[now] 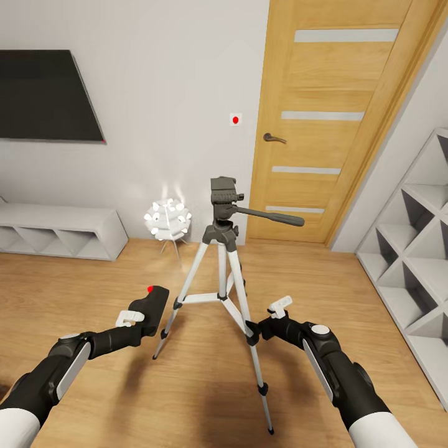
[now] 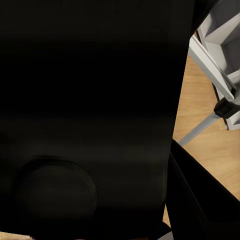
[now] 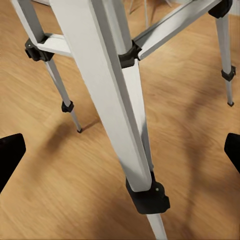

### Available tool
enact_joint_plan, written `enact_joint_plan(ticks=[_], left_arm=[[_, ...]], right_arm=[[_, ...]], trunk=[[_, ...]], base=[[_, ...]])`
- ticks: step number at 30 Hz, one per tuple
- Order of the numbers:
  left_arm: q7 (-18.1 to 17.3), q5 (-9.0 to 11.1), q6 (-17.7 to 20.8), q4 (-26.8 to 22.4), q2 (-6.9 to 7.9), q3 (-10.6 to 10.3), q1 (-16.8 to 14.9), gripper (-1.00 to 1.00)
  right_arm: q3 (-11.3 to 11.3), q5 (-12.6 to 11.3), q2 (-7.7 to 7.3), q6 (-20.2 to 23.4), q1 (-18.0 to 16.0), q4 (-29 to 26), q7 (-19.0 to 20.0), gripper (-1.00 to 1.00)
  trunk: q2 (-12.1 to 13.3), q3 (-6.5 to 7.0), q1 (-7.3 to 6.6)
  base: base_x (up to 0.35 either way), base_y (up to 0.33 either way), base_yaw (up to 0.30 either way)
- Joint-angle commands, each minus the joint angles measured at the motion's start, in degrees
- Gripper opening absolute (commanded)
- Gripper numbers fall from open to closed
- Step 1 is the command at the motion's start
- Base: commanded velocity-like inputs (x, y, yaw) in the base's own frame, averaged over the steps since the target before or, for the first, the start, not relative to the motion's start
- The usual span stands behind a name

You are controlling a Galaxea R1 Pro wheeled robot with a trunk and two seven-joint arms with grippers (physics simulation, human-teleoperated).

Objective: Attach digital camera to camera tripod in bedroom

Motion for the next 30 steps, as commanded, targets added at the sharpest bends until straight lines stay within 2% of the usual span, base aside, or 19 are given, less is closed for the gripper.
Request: enact_joint_plan(ticks=[1, 11, 15, 22, 30], left_arm=[[0.0, 0.5, 0.4, 0.0, 0.07, -0.1, 0.0, -1.00], [0.0, 0.5, 0.4, 0.3, 0.74, -0.1, -0.1, -1.00], [0.0, 0.5, 0.3, 0.5, 0.87, -0.2, -0.1, -1.00], [-0.1, 0.6, 0.3, 0.3, 0.87, -0.2, -0.1, -1.00], [-0.1, 0.6, 0.3, 0.0, 0.74, -0.2, -0.1, -1.00]], right_arm=[[0.0, 0.2, -0.04, 0.2, 0.0, -0.1, 0.2, 1.00], [0.1, 0.1, 0.12, 0.0, 0.0, 0.5, 0.2, 1.00], [0.1, 0.1, 0.81, -0.5, 0.0, 1.8, 0.3, 1.00], [0.1, 0.3, 1.18, -1.0, 0.0, 2.5, 0.5, 1.00], [0.1, 0.6, 3.11, -3.1, 0.0, 6.3, -0.2, 1.00]], trunk=[[-0.1, -0.10, 0.03], [-0.1, -0.10, 0.03], [-0.1, -0.10, 0.03], [-0.1, -0.10, 0.03], [-0.1, -0.10, 0.03]], base=[[0.000, 0.000, 0.000], [0.000, 0.000, 0.000], [0.000, 0.000, 0.000], [0.000, 0.000, 0.000], [0.000, 0.000, 0.000]])
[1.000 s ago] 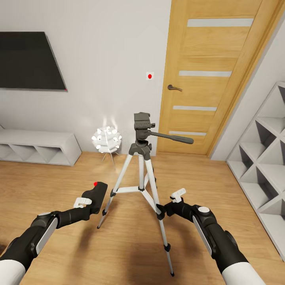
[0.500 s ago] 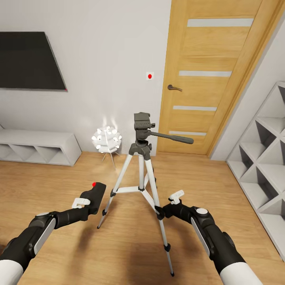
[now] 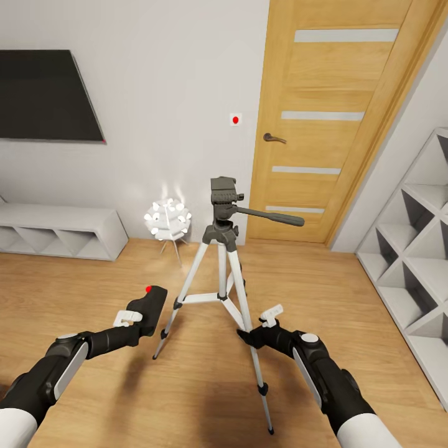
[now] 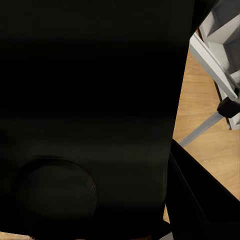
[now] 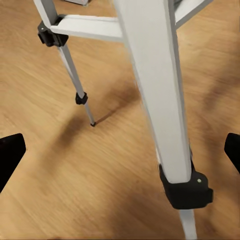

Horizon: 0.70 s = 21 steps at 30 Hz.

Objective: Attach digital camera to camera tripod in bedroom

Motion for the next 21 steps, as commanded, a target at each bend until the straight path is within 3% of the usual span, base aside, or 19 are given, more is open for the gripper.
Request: enact_joint_plan(ticks=[1, 6, 12, 21], left_arm=[[0.0, 0.5, 0.4, 0.0, 0.06, -0.1, 0.0, -1.00], [0.0, 0.5, 0.4, 0.0, 0.06, -0.1, 0.0, -1.00], [-0.9, 0.5, 0.3, 0.0, 0.06, -0.1, 0.0, -1.00], [-3.0, 0.5, 0.3, 0.1, 0.13, -0.1, 0.0, -1.00]], right_arm=[[-0.1, 0.3, 0.25, 0.0, 0.0, 0.3, 0.2, 1.00], [-0.2, 0.2, 1.85, -4.2, -0.1, 4.5, -0.4, 1.00], [-0.5, 0.1, 1.94, -7.3, -0.1, 6.0, -2.5, 1.00], [-0.5, 0.0, 1.87, -8.4, -0.4, 6.2, -5.1, 1.00]], trunk=[[-0.1, -0.10, 0.03], [-0.1, -0.10, 0.03], [-0.1, -0.10, 0.03], [-0.1, -0.10, 0.03]], base=[[0.000, 0.000, 0.000], [0.000, 0.000, 0.000], [0.000, 0.000, 0.000], [0.000, 0.000, 0.000]])
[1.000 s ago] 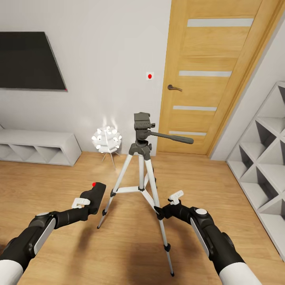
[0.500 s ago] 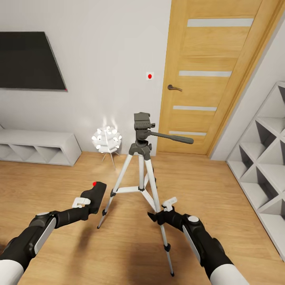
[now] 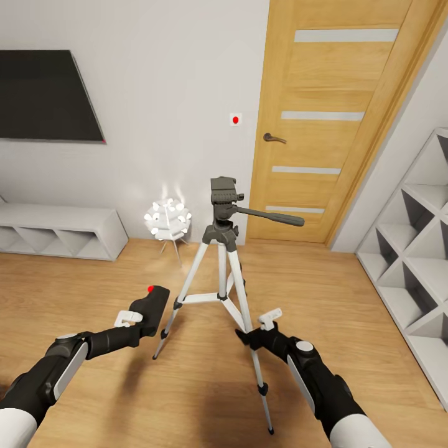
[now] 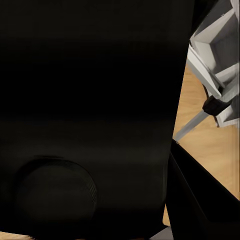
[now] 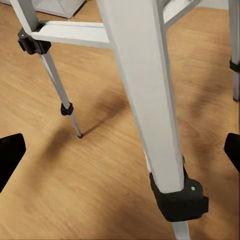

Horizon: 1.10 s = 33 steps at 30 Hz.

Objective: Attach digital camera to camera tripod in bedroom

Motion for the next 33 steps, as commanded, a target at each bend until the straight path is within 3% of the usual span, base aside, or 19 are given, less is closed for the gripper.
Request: enact_joint_plan(ticks=[1, 12, 16, 25, 33], left_arm=[[-0.3, 0.5, 0.4, 0.0, 0.07, -0.1, 0.0, -1.00], [-0.6, 0.4, 0.4, 0.4, 0.08, -0.1, -0.1, -1.00], [-0.6, 0.3, 0.4, 0.4, 0.08, -0.1, 0.0, -1.00], [-0.6, 0.3, 0.4, 0.5, 0.08, -0.1, 0.0, -1.00], [-0.6, 0.3, 0.4, 0.4, 0.08, -0.1, 0.0, -1.00]], right_arm=[[-0.1, 0.2, 0.01, 0.3, -0.2, 0.0, -0.1, 1.00], [-0.2, 0.1, -0.16, 0.1, -1.2, 0.9, -2.2, 1.00], [-0.2, 0.1, -0.16, -0.7, -3.0, 4.1, -2.6, 1.00], [-0.2, 0.0, -0.01, -6.7, -7.0, 14.5, -2.9, 1.00], [-0.2, 0.0, 0.07, -7.0, -7.2, 15.0, -3.1, 1.00]], trunk=[[-0.1, -0.10, 0.03], [-0.1, -0.10, 0.03], [-0.1, -0.10, 0.03], [-0.1, -0.10, 0.03], [-0.1, -0.10, 0.03]], base=[[0.000, 0.000, 0.000], [0.000, 0.000, 0.000], [0.000, 0.000, 0.000], [0.000, 0.000, 0.000], [0.000, 0.000, 0.000]])
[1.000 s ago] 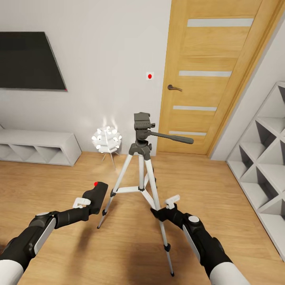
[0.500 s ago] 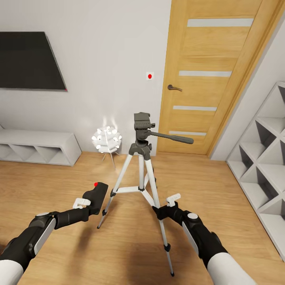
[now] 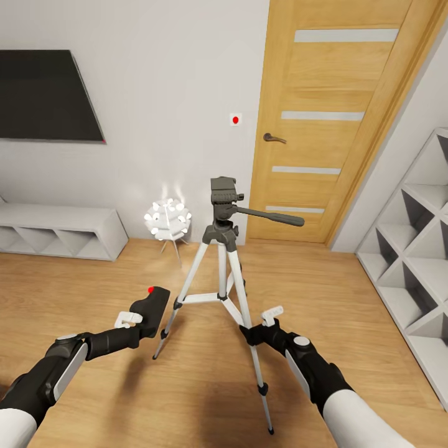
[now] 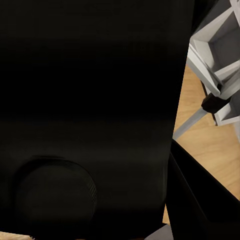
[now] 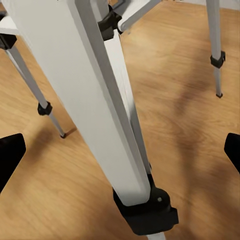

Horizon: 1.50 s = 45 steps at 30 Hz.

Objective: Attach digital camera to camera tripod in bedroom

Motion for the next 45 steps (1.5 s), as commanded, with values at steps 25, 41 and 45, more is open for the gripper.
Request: enact_joint_plan(ticks=[25, 41, 45], left_arm=[[0.0, 0.5, 0.4, 0.0, 0.06, -0.1, -0.1, -1.00], [0.0, 0.5, 0.4, 0.0, 0.06, -0.1, 0.0, -1.00], [0.0, 0.5, 0.4, 0.0, 0.06, -0.1, -0.1, -1.00]], right_arm=[[-0.1, 0.1, 3.01, -2.1, -5.5, 7.8, -2.4, 1.00], [-0.1, 0.1, 3.04, -2.0, -7.1, 9.4, -2.7, 1.00], [-0.1, 0.1, 3.08, -2.0, -7.2, 9.8, -3.1, 1.00]], trunk=[[-0.1, -0.10, 0.03], [-0.1, -0.10, 0.03], [-0.1, -0.10, 0.03]], base=[[0.000, 0.000, 0.000], [0.000, 0.000, 0.000], [0.000, 0.000, 0.000]])
